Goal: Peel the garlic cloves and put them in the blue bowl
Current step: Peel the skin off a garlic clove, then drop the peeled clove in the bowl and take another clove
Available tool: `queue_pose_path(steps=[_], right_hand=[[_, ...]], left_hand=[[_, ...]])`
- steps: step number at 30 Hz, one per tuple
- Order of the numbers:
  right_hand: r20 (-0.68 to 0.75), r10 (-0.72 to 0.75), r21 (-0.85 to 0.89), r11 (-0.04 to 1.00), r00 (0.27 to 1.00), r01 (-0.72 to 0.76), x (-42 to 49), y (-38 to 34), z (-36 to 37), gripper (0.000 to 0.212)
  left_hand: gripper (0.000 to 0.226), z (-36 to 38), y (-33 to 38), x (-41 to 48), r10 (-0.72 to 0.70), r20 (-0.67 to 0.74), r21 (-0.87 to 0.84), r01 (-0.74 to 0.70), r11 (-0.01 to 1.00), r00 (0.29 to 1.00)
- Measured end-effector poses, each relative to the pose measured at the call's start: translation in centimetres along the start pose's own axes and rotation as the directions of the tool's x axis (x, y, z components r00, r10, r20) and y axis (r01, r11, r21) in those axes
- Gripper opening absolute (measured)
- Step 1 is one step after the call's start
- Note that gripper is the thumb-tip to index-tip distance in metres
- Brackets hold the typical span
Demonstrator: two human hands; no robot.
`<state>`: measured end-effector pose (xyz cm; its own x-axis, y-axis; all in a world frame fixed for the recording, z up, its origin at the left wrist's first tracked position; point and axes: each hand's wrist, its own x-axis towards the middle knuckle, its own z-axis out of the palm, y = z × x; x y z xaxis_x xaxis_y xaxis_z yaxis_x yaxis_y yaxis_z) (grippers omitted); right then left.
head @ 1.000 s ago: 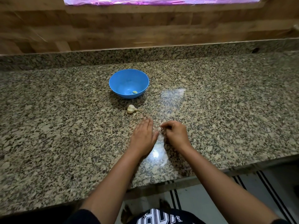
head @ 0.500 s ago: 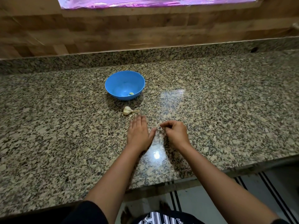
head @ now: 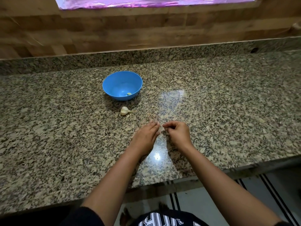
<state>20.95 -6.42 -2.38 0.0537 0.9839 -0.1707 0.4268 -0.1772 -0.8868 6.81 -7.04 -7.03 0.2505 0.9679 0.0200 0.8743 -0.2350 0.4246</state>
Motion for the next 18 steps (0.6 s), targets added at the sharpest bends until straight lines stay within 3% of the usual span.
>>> queue_pose_path(steps=[3,9,13,15,18], right_hand=[[0.05,0.018,0.02,1.0,0.999,-0.019,-0.2,-0.1,0.5,0.021],[0.131,-0.022,0.046,0.999,0.991,0.016,-0.8,-1.1,2.3,0.022],[0.203,-0.057,0.041,0.998,0.978,0.05,-1.5,-2.3,4.0,0.02],[0.245,-0.058,0.055,0.997,0.968,0.045,-2.2,-3.1,5.4,0.021],[0.334,-0.067,0.075,0.996,0.94,0.045,-3.5,-4.7,8.3,0.026]], left_hand=[[0.036,-0.5,0.0,-2.3,-0.077,-0.149,-0.149,0.054,0.987,0.986],[0.021,-1.6,-0.4,-2.9,-0.157,-0.244,-0.023,0.157,0.987,0.957],[0.022,-2.2,-1.3,-4.4,-0.328,-0.298,-0.049,0.329,0.943,0.896],[0.021,-3.3,-1.8,-6.0,-0.478,-0.329,-0.202,0.433,0.878,0.815],[0.018,-5.5,-3.6,-9.3,-0.768,-0.302,-0.634,0.483,0.605,0.565]])
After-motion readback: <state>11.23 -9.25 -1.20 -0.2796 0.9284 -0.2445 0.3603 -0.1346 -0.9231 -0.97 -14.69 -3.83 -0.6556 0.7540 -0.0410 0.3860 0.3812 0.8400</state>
